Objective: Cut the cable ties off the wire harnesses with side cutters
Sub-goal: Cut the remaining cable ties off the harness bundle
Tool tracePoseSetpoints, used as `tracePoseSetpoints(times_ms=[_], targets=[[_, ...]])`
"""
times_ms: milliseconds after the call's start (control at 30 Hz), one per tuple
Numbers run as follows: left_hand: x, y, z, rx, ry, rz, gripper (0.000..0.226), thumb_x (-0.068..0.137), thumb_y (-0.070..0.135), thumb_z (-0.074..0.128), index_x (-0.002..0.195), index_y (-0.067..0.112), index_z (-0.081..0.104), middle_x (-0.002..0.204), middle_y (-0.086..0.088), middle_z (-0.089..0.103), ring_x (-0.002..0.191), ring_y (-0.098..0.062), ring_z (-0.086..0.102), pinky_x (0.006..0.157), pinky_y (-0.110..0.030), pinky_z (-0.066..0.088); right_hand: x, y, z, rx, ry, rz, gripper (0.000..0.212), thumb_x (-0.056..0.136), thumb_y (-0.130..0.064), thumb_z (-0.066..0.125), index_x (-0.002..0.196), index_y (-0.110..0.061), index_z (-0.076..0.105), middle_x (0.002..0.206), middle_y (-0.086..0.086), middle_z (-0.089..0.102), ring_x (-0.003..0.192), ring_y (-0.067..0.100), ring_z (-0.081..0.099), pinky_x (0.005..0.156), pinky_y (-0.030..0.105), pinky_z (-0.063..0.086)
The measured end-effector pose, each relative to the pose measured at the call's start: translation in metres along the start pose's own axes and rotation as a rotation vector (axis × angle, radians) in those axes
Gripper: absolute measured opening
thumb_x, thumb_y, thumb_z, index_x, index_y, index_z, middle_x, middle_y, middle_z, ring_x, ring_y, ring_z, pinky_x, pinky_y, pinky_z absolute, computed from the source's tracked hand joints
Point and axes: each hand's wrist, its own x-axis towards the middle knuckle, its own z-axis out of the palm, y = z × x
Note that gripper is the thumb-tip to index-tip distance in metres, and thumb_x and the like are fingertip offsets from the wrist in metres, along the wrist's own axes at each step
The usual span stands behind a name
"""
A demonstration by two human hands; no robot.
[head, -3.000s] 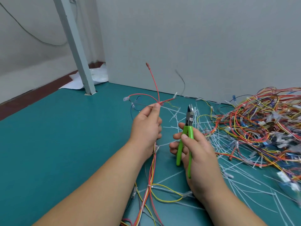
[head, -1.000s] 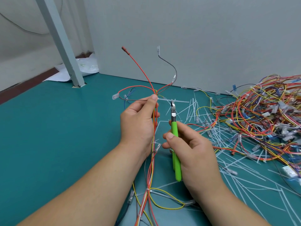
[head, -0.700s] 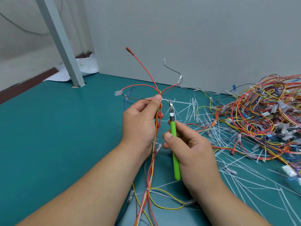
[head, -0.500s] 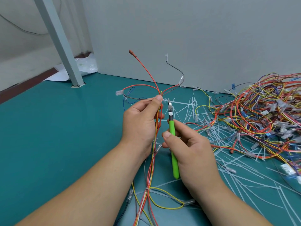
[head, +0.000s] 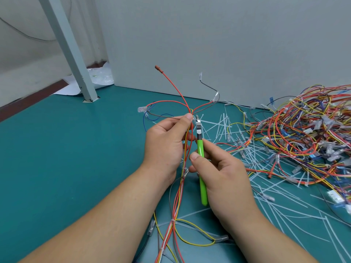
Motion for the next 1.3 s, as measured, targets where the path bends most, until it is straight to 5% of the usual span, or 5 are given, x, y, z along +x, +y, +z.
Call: tracePoseSetpoints(times_ms=[133, 333, 600, 1067, 1300], targets=[[0.0002, -0.0006, -0.0002, 0.018, 0.014, -0.002, 0.02, 0.09, 0.026, 0.075, 0.071, 0.021, 0.076, 0.073, -0.007, 0.069, 0.06, -0.018, 0.062, 0.06, -0.031, 0.052, 0.0005, 0.0005, -0.0006, -0.018, 0.0, 0.009, 0.019, 0.088, -0.027, 0.064, 0.102, -0.033, 0.076, 0.078, 0.011, 0.065, 0.069, 0.018, 0.058, 0.064, 0.023, 0.046], [0.0018, -0.0015, 0.0001, 0.039, 0.027, 0.002, 0.023, 0.091, 0.019, 0.073, 0.069, 0.025, 0.076, 0.078, -0.006, 0.071, 0.06, -0.015, 0.062, 0.054, -0.026, 0.05, 0.0009, 0.0002, -0.0021, -0.013, 0.003, 0.018, 0.02, 0.089, -0.025, 0.064, 0.101, -0.031, 0.077, 0.075, -0.004, 0.065, 0.066, 0.013, 0.059, 0.064, 0.016, 0.048], [0.0028, -0.0007, -0.0014, 0.073, 0.028, 0.03, 0.012, 0.081, 0.03, 0.082, 0.073, 0.021, 0.078, 0.075, -0.003, 0.069, 0.072, -0.021, 0.06, 0.073, -0.041, 0.05, 0.0002, -0.0011, -0.0024, -0.017, 0.004, 0.028, 0.014, 0.086, -0.027, 0.066, 0.096, -0.03, 0.075, 0.069, -0.009, 0.059, 0.065, 0.012, 0.053, 0.06, 0.019, 0.044], [0.0021, 0.0009, -0.0024, 0.051, 0.024, -0.015, 0.018, 0.09, 0.019, 0.075, 0.072, 0.02, 0.078, 0.077, -0.004, 0.07, 0.063, -0.015, 0.062, 0.057, -0.027, 0.049, 0.0002, -0.0024, -0.0023, -0.057, 0.015, -0.005, 0.016, 0.096, -0.013, 0.066, 0.094, -0.026, 0.075, 0.07, -0.009, 0.065, 0.064, 0.009, 0.059, 0.059, 0.013, 0.046], [0.0012, -0.0005, -0.0009, 0.062, 0.034, 0.016, 0.021, 0.091, 0.016, 0.073, 0.071, 0.022, 0.078, 0.076, -0.002, 0.071, 0.064, -0.015, 0.063, 0.065, -0.033, 0.049, 0.0014, -0.0059, -0.0018, -0.059, 0.019, 0.011, 0.029, 0.099, -0.005, 0.062, 0.085, -0.026, 0.075, 0.067, -0.01, 0.065, 0.062, 0.006, 0.058, 0.059, 0.01, 0.045]])
